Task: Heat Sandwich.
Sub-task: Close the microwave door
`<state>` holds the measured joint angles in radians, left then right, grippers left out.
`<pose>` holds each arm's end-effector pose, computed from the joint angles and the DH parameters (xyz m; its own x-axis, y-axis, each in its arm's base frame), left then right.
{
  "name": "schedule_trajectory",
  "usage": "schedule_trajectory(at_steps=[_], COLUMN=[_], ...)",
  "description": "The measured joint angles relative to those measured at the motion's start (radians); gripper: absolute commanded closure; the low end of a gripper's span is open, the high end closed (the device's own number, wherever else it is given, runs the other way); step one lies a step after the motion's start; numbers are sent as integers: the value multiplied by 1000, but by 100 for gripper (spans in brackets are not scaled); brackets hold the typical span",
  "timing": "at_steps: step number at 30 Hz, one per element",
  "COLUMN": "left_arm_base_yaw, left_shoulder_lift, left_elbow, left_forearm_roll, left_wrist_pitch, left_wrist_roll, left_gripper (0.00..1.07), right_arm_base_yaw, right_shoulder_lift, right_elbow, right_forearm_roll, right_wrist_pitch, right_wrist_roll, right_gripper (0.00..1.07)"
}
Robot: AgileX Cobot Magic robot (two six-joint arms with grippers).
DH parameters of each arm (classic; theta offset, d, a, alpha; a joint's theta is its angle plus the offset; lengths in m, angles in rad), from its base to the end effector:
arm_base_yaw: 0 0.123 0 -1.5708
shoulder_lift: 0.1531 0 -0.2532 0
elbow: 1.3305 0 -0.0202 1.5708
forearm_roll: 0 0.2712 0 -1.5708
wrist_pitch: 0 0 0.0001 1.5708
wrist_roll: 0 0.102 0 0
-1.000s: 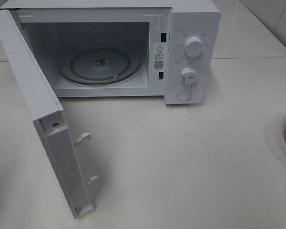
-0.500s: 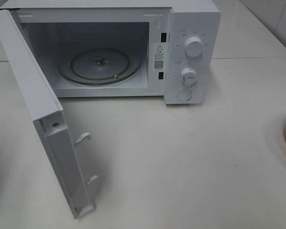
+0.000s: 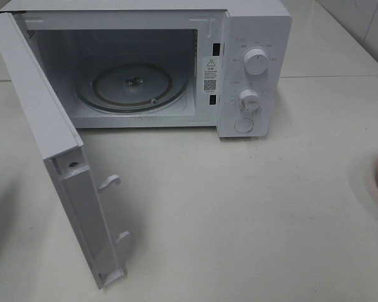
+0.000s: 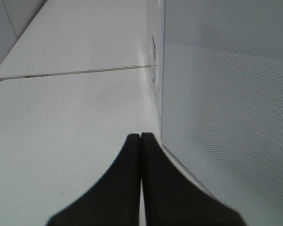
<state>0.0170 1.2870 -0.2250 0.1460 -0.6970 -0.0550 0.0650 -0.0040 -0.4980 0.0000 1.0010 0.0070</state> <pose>0.2336 -0.0055 0.1325 -0.2746 0.0523 -0.9601 0.0886 0.9956 0.0289 0.0572 0.0037 0.2872 -0.3999 -0.0190 -0.9164 -0.0622 0.9980 0.0064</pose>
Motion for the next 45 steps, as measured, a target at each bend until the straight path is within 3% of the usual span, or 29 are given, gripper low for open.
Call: schedule_trajectory(at_steps=[3, 8, 22, 32, 38, 45], left_arm_base_yaw=[-19, -78, -262, -393, -490, -557], left_shoulder_lift=[98, 184, 326, 412, 478, 531], left_elbow=[-31, -85, -201, -312, -401, -489], left_forearm_roll=[75, 173, 163, 33, -87, -146], left_wrist_pitch=[-46, -90, -122, -124, -124, -123], left_wrist_roll=[-42, -65, -72, -72, -35, -19], left_gripper=[107, 107, 107, 107, 107, 107], right_arm_base_yaw=[0, 0, 0, 0, 0, 0], right_shoulder_lift=[0, 0, 0, 0, 0, 0], right_elbow=[0, 0, 0, 0, 0, 0], right_forearm_roll=[0, 0, 0, 0, 0, 0], right_wrist_pitch=[0, 0, 0, 0, 0, 0], right_wrist_roll=[0, 0, 0, 0, 0, 0], right_gripper=[31, 31, 31, 31, 31, 31])
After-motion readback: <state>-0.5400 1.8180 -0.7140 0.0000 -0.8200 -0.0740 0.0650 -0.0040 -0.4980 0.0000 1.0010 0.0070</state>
